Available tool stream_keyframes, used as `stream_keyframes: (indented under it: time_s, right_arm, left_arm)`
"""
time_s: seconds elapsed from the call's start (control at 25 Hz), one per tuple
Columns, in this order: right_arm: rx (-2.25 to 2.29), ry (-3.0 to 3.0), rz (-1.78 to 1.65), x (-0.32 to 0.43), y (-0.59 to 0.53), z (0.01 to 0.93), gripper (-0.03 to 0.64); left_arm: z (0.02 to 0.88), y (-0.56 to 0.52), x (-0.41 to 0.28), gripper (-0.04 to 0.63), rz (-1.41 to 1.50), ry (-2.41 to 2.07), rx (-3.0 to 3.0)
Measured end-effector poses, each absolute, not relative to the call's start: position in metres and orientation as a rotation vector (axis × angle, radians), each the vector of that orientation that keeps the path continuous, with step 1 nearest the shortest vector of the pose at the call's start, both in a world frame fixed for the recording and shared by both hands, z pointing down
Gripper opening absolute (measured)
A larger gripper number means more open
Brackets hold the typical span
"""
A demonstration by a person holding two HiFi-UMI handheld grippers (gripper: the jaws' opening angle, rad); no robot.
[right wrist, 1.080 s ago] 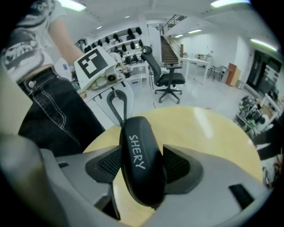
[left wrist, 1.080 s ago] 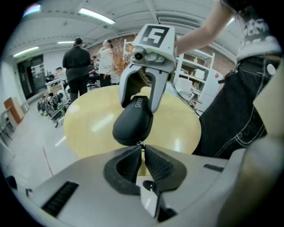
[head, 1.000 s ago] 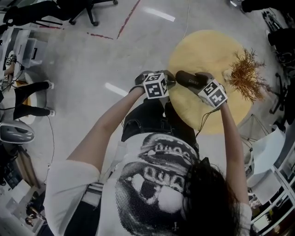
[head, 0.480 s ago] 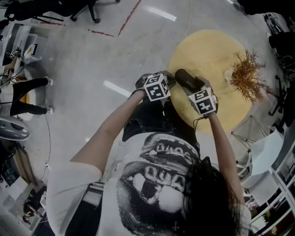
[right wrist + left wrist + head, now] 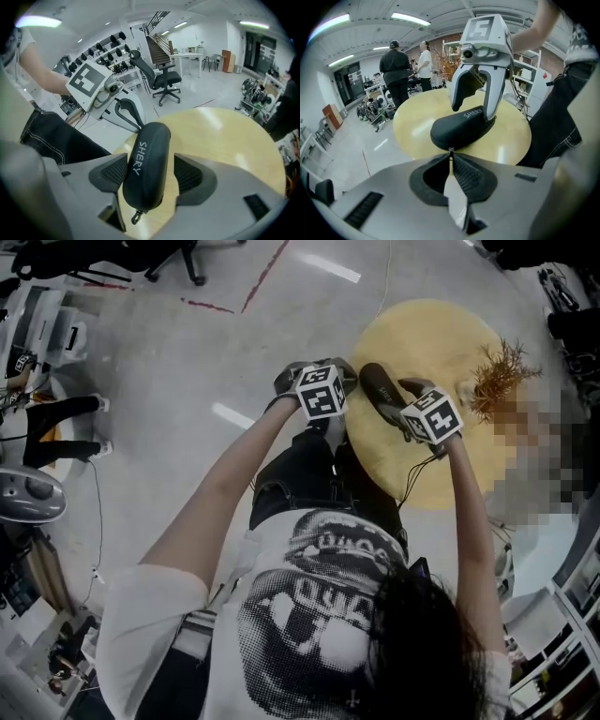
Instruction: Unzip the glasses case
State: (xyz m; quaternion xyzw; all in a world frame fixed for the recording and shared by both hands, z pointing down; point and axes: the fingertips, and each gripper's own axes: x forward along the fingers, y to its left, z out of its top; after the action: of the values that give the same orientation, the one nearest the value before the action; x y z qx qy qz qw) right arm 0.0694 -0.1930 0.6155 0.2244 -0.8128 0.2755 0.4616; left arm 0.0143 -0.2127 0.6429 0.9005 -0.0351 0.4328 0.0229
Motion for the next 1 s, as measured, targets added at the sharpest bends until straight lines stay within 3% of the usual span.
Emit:
stream_keyframes:
  time_s: [0.48, 1.0]
  right_arm:
    - [0.712, -2.039, 0.997, 0.066, -0.211, 0.623, 0.267]
    - [1.024, -1.999, 1.383, 0.067, -0.215, 0.623, 0.261]
  left_arm:
    - [0.644, -0.223, 0.020, 0.026, 1.331, -0.083, 2.781]
    - [0.633, -0.154, 0.039, 0.028, 1.203, 0.044, 2.798]
